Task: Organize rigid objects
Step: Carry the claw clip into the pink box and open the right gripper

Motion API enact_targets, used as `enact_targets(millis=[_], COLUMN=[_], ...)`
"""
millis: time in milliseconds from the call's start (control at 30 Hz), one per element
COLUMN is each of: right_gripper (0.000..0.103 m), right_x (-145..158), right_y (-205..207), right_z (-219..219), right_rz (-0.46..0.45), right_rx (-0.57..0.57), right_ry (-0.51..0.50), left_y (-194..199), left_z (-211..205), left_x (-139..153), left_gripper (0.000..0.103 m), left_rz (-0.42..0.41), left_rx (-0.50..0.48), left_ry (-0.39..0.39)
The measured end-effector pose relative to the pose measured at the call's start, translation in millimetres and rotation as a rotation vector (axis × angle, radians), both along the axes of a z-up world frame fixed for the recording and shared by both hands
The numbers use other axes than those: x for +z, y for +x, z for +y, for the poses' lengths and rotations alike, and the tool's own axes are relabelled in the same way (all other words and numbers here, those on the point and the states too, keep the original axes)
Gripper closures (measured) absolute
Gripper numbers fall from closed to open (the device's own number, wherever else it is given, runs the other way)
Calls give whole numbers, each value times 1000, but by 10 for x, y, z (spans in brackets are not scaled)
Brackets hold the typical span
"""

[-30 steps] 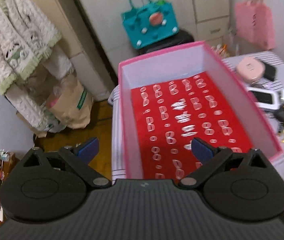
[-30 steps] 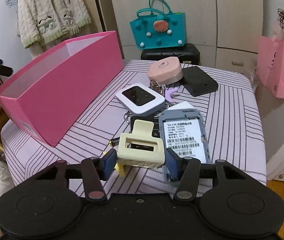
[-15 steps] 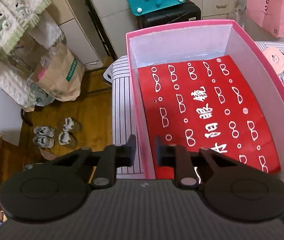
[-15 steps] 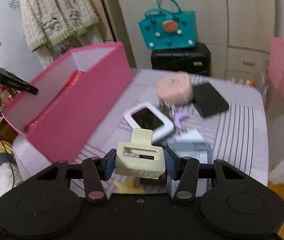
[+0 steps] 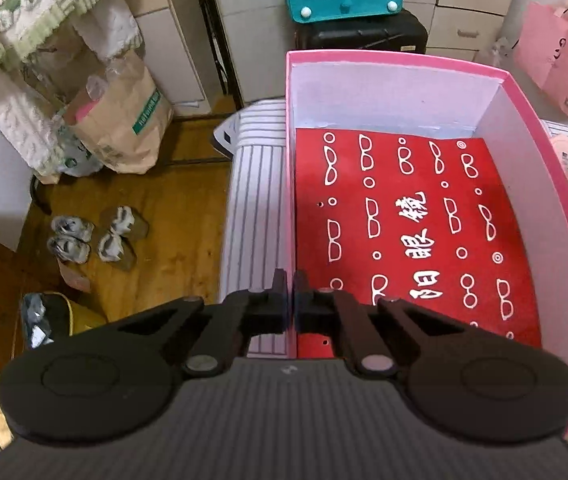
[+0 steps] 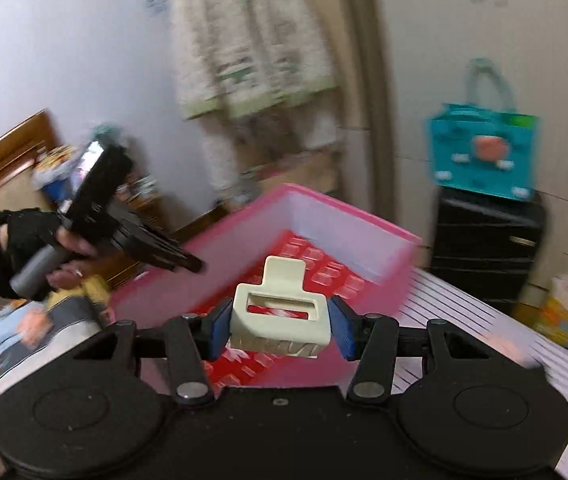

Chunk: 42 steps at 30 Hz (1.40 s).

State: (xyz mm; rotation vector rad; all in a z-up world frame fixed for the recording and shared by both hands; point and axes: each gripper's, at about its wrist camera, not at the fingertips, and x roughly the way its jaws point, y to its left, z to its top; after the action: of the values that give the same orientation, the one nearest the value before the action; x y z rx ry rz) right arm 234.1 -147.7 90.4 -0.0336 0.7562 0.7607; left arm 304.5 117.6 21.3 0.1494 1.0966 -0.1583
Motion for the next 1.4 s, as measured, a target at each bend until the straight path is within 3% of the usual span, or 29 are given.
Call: enact_targets(millis=[267,633,767,867,1100,1267,1400], right_gripper=[47,47,42,37,37,37,37], right_x=[-506,-946,-786,-447,118,46,-217], right_y=[860,1313,1265,1104,382,-101,-421], right_z=[1012,1536,1389,1102,153,-430,-774], right_rz=[206,259,248,227,154,130,123], right_rx=[112,118,95,78,-17,-129,-215], right_ry=[-177,-326,-307,-234,-131,-140,-198], left_y=[-75,-139,-133,-133,-163,-175,-166], left_z=[4,-44,-6,1,12,-11,-21], left_x=[53,61,66,68,49,-36,-89], left_gripper=[101,100,100,100,100,100,100], left_rz=[4,-21,-12,-11,-29,-32,-23], left_rx=[-4,-32,-30,-35,-40,-24,-8], left_ry=[-14,17,3,-2,-5,6,11])
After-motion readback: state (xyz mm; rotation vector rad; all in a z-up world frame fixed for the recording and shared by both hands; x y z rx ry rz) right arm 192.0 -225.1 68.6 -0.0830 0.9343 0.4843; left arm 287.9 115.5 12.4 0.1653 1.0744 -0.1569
